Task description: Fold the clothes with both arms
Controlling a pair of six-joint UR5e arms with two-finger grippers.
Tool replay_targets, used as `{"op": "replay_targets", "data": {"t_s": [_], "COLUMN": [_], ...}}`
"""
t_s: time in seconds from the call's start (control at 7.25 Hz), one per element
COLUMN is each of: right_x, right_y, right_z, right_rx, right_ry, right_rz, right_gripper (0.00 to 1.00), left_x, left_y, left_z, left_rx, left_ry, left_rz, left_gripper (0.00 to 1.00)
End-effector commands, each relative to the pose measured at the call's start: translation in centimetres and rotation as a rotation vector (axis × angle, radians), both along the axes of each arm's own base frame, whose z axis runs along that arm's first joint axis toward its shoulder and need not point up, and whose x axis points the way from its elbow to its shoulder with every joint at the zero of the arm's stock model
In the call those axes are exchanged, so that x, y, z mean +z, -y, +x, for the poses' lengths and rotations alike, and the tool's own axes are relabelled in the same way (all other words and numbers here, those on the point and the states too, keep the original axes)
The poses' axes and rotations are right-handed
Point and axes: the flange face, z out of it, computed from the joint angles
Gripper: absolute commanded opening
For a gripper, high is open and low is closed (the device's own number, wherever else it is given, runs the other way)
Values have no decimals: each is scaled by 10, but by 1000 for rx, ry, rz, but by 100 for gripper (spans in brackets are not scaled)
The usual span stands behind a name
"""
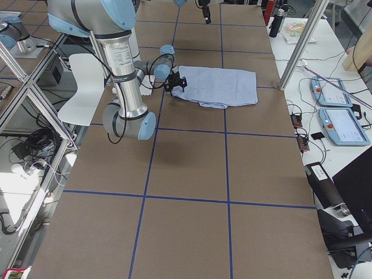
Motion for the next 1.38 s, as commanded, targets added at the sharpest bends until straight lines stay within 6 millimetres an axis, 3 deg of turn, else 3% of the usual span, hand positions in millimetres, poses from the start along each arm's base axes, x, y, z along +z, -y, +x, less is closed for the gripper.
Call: {"op": "replay_targets", "data": {"t_s": [0.0, 0.14, 0.41, 0.69, 0.97, 1.1, 1.24], "right_x": [0, 1, 0, -1, -15, -22, -22], "right_y": [-3, -3, -4, -5, 0, 0, 1], "right_z": [-2, -2, -3, -2, 11, 20, 23], "right_rx": [-5, -6, -10, -12, -8, -13, -11], "right_ry": [1, -2, 0, 3, 37, 53, 54], "right_rz": [-1, -3, -2, -4, -5, -14, -15], "right_gripper": [70, 53, 0, 0, 0, 0, 0], "left_x": [-4, -6, -13, -15, -13, -10, -28], "left_y": [-3, -3, -7, -9, -8, -2, -9], "left_z": [-2, -3, -5, -7, -1, 8, 33], "left_rx": [1, -1, 2, 4, -2, -26, -34], "left_ry": [3, 1, 12, 8, 4, -19, -82], "left_rz": [-4, -1, -16, -12, -45, -128, -230], "left_gripper": [99, 99, 99, 99, 99, 99, 99]}}
